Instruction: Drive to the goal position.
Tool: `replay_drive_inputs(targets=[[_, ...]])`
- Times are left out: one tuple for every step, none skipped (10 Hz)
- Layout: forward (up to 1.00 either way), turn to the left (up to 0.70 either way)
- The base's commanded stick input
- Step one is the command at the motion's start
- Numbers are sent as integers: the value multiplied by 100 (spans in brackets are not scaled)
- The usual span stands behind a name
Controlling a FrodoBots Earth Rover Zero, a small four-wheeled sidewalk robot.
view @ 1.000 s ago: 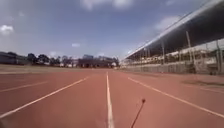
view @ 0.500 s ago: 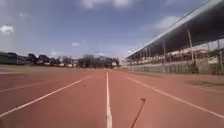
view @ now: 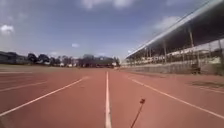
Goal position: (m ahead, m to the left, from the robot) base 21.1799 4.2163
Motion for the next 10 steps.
replay_drive_inputs(targets=[[70,0],[70,0],[70,0],[70,0],[70,0],[70,0],[70,0],[70,0],[70,0],[70,0]])
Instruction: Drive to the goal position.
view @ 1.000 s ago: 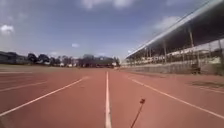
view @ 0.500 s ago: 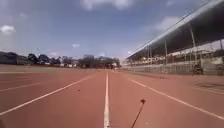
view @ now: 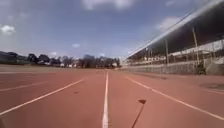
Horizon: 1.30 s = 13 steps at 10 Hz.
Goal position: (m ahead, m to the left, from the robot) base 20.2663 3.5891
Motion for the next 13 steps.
replay_drive_inputs(targets=[[70,0],[70,0],[70,0],[70,0],[70,0],[70,0],[70,0],[70,0],[70,0],[70,0],[70,0],[70,0],[70,0]])
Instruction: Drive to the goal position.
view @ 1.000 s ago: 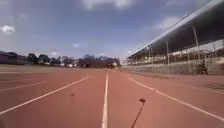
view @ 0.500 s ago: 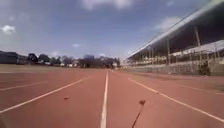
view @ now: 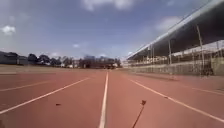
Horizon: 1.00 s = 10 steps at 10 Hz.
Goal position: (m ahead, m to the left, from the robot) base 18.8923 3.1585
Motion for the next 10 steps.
replay_drive_inputs(targets=[[70,0],[70,0],[70,0],[70,0],[70,0],[70,0],[70,0],[70,0],[70,0],[70,0]])
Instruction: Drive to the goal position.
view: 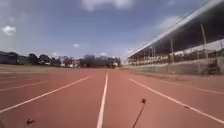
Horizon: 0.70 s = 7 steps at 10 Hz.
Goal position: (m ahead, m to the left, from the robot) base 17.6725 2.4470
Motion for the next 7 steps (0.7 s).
replay_drive_inputs(targets=[[70,0],[70,0],[70,0],[70,0],[70,0],[70,0],[70,0]])
